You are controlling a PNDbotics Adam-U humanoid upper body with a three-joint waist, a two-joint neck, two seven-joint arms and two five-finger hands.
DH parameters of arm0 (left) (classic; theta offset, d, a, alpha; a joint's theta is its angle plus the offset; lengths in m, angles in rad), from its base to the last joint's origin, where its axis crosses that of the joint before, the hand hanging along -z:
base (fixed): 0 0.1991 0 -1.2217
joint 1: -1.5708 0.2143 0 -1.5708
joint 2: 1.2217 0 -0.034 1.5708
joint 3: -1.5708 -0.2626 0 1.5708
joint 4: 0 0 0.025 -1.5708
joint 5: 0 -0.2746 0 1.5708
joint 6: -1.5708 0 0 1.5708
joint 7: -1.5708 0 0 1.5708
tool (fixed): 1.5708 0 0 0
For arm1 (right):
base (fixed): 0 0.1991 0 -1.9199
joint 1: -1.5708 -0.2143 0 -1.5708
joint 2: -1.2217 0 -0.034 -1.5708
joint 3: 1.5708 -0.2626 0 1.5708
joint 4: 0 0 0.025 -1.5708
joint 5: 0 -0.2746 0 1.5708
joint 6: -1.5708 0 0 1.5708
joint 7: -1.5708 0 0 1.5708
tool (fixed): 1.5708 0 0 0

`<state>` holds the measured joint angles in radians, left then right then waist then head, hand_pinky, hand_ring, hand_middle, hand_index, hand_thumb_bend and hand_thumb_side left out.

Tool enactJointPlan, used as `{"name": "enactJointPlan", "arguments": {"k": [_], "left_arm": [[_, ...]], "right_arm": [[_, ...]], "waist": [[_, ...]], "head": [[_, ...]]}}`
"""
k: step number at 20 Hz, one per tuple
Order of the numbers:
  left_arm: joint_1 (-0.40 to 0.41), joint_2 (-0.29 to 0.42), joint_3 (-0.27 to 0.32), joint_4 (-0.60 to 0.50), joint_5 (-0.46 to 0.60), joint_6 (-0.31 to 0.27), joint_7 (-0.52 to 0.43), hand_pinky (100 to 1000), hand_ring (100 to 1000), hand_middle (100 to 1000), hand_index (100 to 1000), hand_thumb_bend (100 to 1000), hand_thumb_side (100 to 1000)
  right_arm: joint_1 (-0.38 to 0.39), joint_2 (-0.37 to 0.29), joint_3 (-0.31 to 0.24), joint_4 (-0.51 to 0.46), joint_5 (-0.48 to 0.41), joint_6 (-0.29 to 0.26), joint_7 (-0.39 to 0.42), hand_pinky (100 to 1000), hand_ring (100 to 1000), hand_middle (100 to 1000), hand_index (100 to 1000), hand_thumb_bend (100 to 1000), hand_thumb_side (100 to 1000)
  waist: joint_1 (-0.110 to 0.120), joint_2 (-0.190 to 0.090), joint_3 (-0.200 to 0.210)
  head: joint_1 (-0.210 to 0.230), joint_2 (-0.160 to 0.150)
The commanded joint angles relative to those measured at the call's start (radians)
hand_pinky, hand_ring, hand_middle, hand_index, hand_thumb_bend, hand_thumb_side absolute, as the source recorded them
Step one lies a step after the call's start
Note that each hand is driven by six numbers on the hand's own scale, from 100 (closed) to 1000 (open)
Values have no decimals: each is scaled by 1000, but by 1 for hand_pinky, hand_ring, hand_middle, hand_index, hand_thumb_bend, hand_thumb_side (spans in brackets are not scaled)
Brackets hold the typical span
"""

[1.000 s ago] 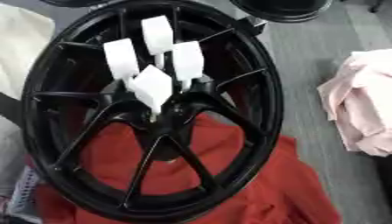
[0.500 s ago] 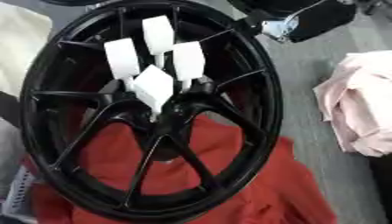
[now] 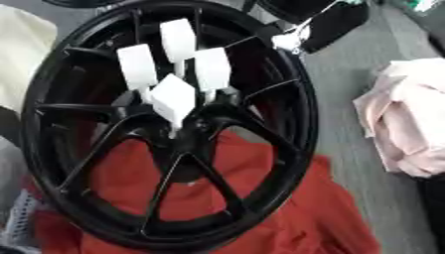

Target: Pull the pin out of the wheel hub.

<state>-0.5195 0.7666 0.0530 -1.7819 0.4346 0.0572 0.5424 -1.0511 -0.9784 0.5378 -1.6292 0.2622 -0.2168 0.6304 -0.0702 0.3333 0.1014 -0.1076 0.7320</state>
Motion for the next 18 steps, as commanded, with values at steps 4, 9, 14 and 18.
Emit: {"name": "enactJointPlan", "arguments": {"k": [4, 9, 14, 18], "left_arm": [[-11, 39, 4, -11, -2, 0, -6, 776, 841, 842, 892, 524, 879], [-10, 40, 3, -10, 0, 0, -9, 775, 841, 842, 890, 523, 880], [-11, 38, 2, -10, 1, -1, -11, 775, 841, 843, 889, 520, 880], [-12, 36, 1, -10, 2, -1, -12, 775, 841, 844, 887, 519, 880]], "right_arm": [[-39, 2, -1, 1, -94, 37, 102, 884, 866, 829, 862, 223, 571], [-60, 14, -8, -4, -157, 65, 188, 883, 874, 840, 872, 274, 524], [-79, 29, -24, 1, -195, 88, 268, 878, 873, 841, 867, 297, 501], [-87, 38, -28, 7, -187, 102, 276, 875, 871, 839, 863, 305, 501]], "waist": [[1, -34, -3], [0, -38, -6], [0, -40, -8], [-1, -38, -8]], "head": [[-1, 17], [1, 19], [1, 20], [-24, -7]]}}
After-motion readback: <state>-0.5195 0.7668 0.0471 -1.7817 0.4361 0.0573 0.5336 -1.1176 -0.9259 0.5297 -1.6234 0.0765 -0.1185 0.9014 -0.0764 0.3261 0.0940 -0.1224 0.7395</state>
